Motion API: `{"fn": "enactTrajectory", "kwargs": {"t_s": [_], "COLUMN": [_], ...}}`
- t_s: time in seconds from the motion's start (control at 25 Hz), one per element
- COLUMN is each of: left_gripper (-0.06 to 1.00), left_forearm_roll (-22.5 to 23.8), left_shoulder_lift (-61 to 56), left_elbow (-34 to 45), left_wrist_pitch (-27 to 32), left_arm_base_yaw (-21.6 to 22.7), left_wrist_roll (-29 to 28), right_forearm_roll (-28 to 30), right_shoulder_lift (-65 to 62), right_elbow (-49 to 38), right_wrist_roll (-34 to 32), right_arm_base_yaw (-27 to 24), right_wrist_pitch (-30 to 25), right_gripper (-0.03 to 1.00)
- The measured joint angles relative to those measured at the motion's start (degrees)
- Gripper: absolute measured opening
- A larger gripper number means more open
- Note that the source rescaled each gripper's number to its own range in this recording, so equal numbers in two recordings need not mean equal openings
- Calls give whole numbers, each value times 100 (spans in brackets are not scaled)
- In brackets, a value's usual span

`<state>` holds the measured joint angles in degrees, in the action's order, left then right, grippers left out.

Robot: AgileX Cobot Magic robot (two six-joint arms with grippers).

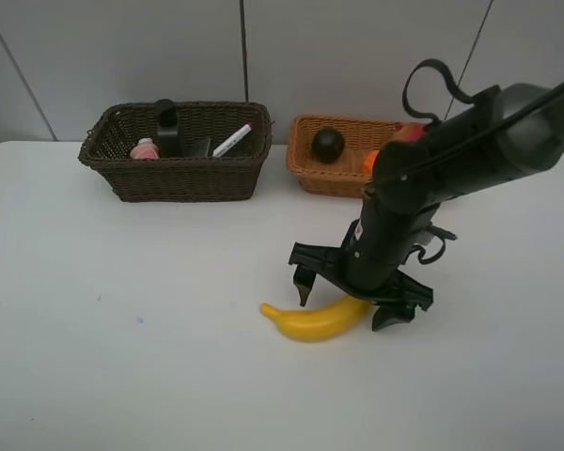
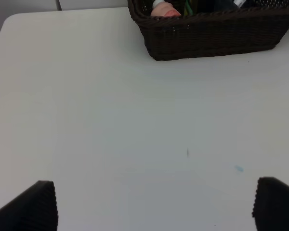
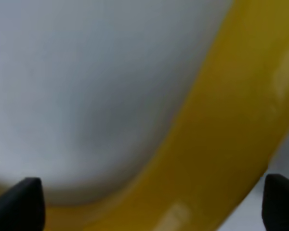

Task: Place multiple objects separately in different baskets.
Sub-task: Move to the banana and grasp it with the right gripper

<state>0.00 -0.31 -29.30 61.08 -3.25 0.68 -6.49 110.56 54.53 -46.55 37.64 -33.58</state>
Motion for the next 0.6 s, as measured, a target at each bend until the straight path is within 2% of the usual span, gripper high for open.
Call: {"fn": "enactTrajectory", "kwargs": {"t_s": [0.24,0.36,0.48,0.6], "left_gripper": [100,100,100,100], "left_forearm_roll": [0,0,0,0], "left_shoulder_lift": [0,0,0,0], "left_elbow": [0,0,0,0], "left_wrist_pitch": [0,0,0,0], "left_arm_base_yaw": [0,0,0,0], "left_wrist_roll": [0,0,0,0], "right_forearm_roll": [23,48,88,107], "right_shoulder_lift": [112,122,123,144], "right_elbow": [38,43,43,43], "right_wrist_roll": [-8,-8,-8,-8], "right_arm_base_yaw": [0,0,0,0], "right_wrist_pitch": [0,-34,-53,-90], "right_gripper": [99,89,61,19]}}
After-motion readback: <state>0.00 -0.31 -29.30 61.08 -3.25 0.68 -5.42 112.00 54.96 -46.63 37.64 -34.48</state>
